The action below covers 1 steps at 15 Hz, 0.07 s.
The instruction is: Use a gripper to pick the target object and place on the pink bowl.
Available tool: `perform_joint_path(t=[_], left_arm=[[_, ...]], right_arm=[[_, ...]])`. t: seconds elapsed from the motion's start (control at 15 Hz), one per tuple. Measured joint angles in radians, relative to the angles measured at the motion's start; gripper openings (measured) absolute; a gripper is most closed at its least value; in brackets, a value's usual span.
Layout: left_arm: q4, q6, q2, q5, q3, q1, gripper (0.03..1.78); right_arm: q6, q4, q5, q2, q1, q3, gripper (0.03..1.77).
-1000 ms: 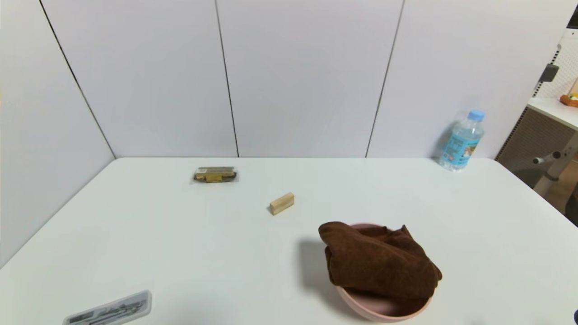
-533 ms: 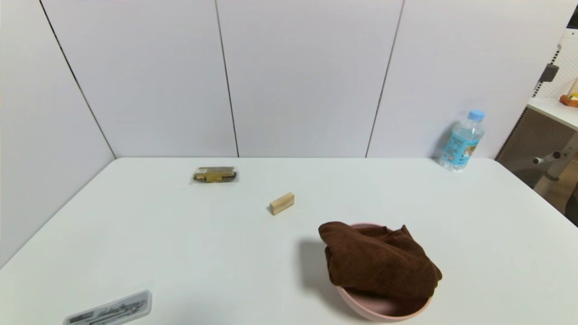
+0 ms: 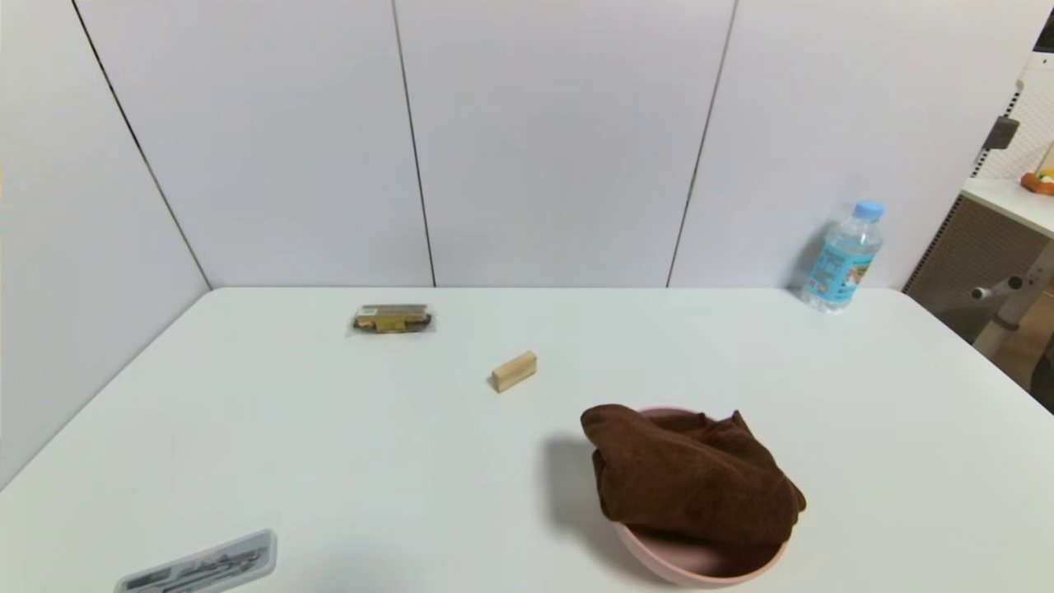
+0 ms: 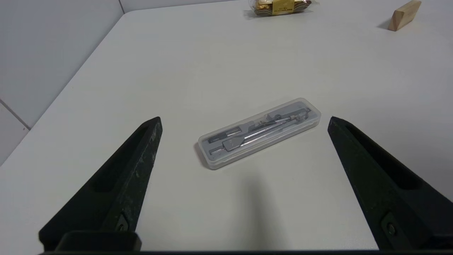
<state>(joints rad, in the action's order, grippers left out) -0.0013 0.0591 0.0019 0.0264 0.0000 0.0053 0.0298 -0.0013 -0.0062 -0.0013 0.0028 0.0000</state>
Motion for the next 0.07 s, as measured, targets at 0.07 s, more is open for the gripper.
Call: perform_joint_path(t=[0.07], left_arm=[[0.000, 0.000, 0.000, 0.000, 0.000, 0.000, 1.69]], right_arm=[[0.003, 0.000, 0.000, 0.000, 0.000, 0.000, 1.69]])
